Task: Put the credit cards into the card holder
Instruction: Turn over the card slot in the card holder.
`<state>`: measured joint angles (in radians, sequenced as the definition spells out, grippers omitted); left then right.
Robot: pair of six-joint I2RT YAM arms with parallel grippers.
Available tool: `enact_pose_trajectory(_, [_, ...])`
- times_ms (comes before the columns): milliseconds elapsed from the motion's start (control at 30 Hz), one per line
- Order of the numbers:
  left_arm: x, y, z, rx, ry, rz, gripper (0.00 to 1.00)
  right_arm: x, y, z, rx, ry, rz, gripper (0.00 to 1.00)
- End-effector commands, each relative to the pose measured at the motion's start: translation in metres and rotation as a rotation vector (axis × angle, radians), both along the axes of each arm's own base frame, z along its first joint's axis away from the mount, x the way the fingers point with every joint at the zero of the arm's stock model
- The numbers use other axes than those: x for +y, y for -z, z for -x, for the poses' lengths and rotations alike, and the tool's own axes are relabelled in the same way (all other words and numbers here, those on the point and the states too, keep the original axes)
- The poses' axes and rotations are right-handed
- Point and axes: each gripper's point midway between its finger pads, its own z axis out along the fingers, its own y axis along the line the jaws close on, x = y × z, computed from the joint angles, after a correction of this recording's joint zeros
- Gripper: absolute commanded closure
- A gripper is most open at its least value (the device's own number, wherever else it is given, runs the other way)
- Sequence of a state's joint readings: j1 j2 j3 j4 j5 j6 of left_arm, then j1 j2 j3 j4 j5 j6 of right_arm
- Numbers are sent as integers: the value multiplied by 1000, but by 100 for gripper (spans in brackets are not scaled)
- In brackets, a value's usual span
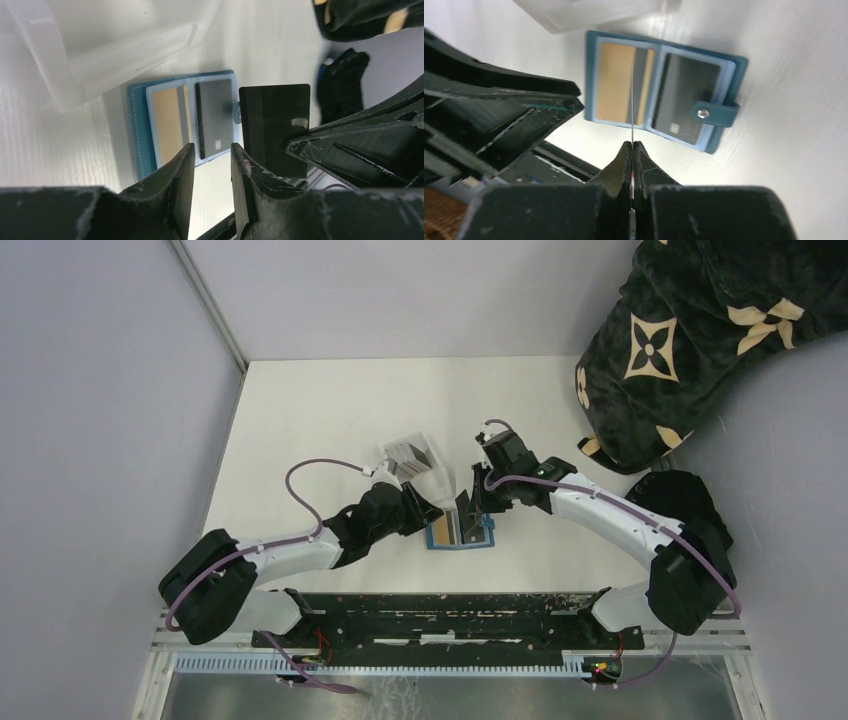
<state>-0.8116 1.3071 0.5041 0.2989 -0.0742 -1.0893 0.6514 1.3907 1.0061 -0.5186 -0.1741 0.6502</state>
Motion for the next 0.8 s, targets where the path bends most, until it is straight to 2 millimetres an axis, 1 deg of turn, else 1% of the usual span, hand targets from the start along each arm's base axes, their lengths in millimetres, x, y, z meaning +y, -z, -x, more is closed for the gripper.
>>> enact_pose_trajectory(0, [-1,6,-3,-64,19,-145,61,-18,6,-9,-79,15,192,99])
enact_pose_trajectory(233, [-4,20,1,-61,48,-233,63,-17,28,-9,-76,6,284,99])
enact_pose_trajectory(333, [-7,25,3,-55,63,-249,63,-17,33,-10,-77,2,314,99])
enact_pose_trajectory(600, [-15,39,4,-34,100,-304,63,-27,37,-13,-109,-4,417,99])
enact_pose_trajectory(767, [-17,48,5,-15,109,-334,63,-39,33,-16,-148,4,481,99])
